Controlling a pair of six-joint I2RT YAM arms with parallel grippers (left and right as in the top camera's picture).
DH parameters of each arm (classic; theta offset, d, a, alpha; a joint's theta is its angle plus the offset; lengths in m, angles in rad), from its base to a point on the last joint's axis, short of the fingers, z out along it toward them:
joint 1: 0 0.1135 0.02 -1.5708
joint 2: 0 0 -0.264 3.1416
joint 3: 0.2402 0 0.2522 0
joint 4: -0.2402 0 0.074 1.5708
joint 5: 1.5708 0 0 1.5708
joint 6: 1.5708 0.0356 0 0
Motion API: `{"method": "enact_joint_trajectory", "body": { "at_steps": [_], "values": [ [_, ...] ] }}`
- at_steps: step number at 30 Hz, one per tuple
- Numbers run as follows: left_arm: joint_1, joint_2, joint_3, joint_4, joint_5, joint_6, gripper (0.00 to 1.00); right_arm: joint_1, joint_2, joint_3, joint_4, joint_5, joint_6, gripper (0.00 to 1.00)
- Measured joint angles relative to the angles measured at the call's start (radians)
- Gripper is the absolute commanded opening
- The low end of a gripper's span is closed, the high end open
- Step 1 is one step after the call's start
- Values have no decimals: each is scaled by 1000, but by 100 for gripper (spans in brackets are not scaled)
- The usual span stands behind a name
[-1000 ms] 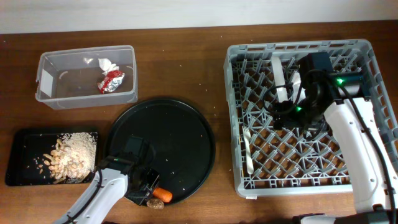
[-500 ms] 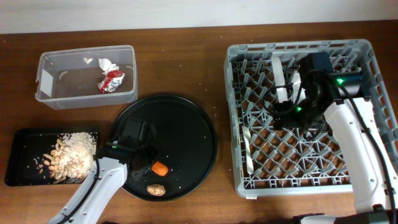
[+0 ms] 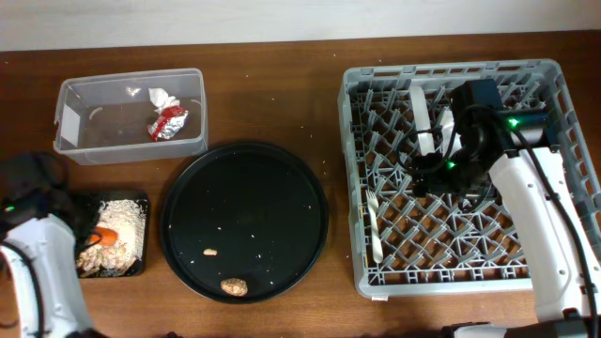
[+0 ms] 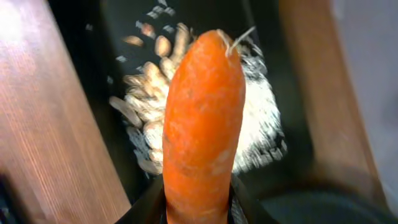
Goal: Sort waste into correct bins and load items into the dishwasher rack
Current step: 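Drop the carrot onto the black rice tray with the left gripper, then grasp the brown food scrap on the round tray with the left gripper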
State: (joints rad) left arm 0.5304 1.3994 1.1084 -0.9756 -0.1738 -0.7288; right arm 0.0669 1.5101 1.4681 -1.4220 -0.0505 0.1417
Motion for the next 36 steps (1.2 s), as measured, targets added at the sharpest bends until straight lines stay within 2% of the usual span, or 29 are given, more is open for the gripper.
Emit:
{"method": "enact_joint_trajectory", "body": {
  "at_steps": [7, 9, 12, 14, 17, 23, 26, 27, 29, 31, 33, 34, 36],
  "values": [
    [147, 227, 1, 63, 1, 4, 27, 0, 0, 0, 0, 0, -3, 89],
    [160, 289, 1, 79, 0, 4, 34, 0, 0, 0, -1, 0, -3, 89],
    [160, 301, 1, 103, 0, 7, 43, 0, 0, 0, -1, 0, -5, 88],
    [160, 301, 1, 106, 1, 6, 44, 0, 0, 0, -1, 0, -7, 89],
    [160, 301, 1, 105, 2, 8, 54, 0, 0, 0, -5, 0, -6, 88],
    [125, 267, 106, 6, 156, 83, 56, 0, 0, 0, -10, 0, -6, 89],
    [-5, 146, 134, -31, 201, 133, 56, 0, 0, 0, -11, 0, -7, 89],
    [-86, 101, 137, -61, 216, 152, 57, 0, 0, 0, -11, 0, -7, 89],
    [-291, 58, 145, -138, 242, 177, 68, 0, 0, 0, -11, 0, -7, 88],
    [-451, 59, 133, -173, 250, 187, 73, 0, 0, 0, -11, 0, -7, 89],
    [-612, 61, 80, -199, 264, 157, 78, 0, 0, 0, -11, 0, -7, 89],
    [-671, 61, 39, -209, 276, 121, 82, 0, 0, 0, -11, 0, -7, 89],
    [-787, 63, -77, -212, 333, 13, 83, 0, 0, 0, -11, 0, -7, 89]
  ]
}}
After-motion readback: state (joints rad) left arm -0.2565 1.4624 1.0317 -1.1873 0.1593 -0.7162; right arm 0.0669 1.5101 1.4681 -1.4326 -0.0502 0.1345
